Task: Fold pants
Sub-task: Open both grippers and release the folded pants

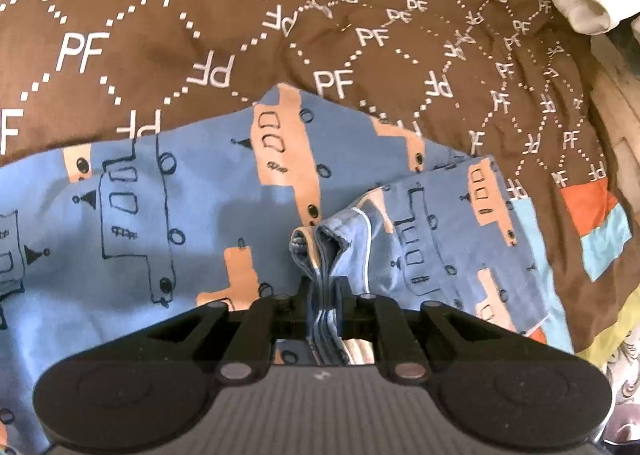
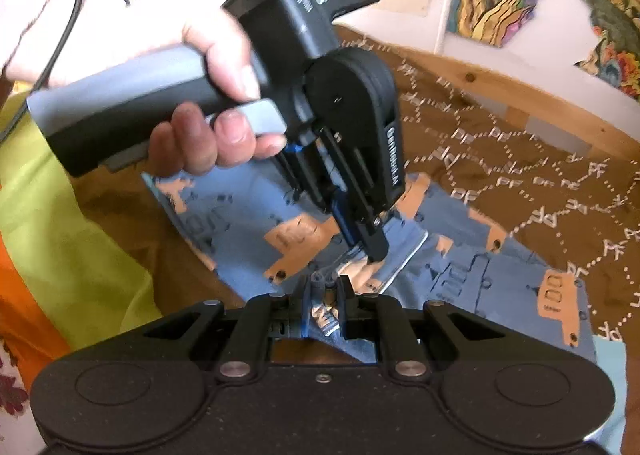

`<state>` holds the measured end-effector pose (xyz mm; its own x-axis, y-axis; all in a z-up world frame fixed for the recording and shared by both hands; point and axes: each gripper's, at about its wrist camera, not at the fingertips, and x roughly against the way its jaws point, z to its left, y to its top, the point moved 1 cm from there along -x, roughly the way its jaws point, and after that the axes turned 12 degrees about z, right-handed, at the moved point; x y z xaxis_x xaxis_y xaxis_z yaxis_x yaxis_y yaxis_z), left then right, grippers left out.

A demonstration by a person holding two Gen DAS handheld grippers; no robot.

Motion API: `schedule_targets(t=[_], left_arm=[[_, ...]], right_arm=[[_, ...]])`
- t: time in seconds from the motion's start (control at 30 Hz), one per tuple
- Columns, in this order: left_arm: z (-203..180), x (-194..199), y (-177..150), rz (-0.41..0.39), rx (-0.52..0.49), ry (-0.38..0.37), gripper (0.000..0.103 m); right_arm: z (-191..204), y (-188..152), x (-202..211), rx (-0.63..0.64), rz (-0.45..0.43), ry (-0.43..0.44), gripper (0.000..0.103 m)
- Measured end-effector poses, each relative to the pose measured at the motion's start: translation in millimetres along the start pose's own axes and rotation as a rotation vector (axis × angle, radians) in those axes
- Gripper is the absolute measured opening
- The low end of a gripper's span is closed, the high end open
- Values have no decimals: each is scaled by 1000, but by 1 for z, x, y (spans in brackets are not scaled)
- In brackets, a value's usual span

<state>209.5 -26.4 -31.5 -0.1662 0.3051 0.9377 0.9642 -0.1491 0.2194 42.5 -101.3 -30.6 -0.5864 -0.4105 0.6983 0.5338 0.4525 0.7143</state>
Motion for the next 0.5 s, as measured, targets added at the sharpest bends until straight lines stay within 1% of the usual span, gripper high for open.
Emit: schedule_targets(t=[0.03,0.07,0.1,0.13,0.17,0.2,0.23,0.27,0.3,0.37,0.4,0.43,0.5], left_arm=[[1,0,-1,-4,6,2,21],[2,1,-2,-9,13,5,23],[3,3,-3,-19,22,8,30],[5,5,-5,-25,27,11,36],[6,8,-6,-31,32,15,40],[8,10,-8,-37,42,22,52],[11,12,-10,-43,57,28,61],[12,14,-13,-49,72,33,63],[13,17,-17,-54,77,36,64],[11,19,-26,-67,71,54,71],[8,19,-29,-73,67,74,77],[5,17,-34,-78,58,99,80],[-2,10,-42,-74,30,171,80]], right_arm=[[0,-1,1,7,-1,-3,18],[0,-1,4,19,-4,-4,23],[-2,0,8,27,-12,-12,26],[-5,0,13,31,-22,-26,41],[-8,0,19,33,-31,-38,56],[-14,-1,25,32,-39,-56,62],[-21,-2,30,26,-44,-86,71],[-28,-3,34,15,-43,-122,77],[-36,-6,37,-2,-35,-161,79],[-56,-10,38,-63,-7,-231,86],[-64,-13,36,-98,6,-256,87],[-73,-15,34,-132,23,-275,87],[-88,-19,26,-178,64,-309,87]])
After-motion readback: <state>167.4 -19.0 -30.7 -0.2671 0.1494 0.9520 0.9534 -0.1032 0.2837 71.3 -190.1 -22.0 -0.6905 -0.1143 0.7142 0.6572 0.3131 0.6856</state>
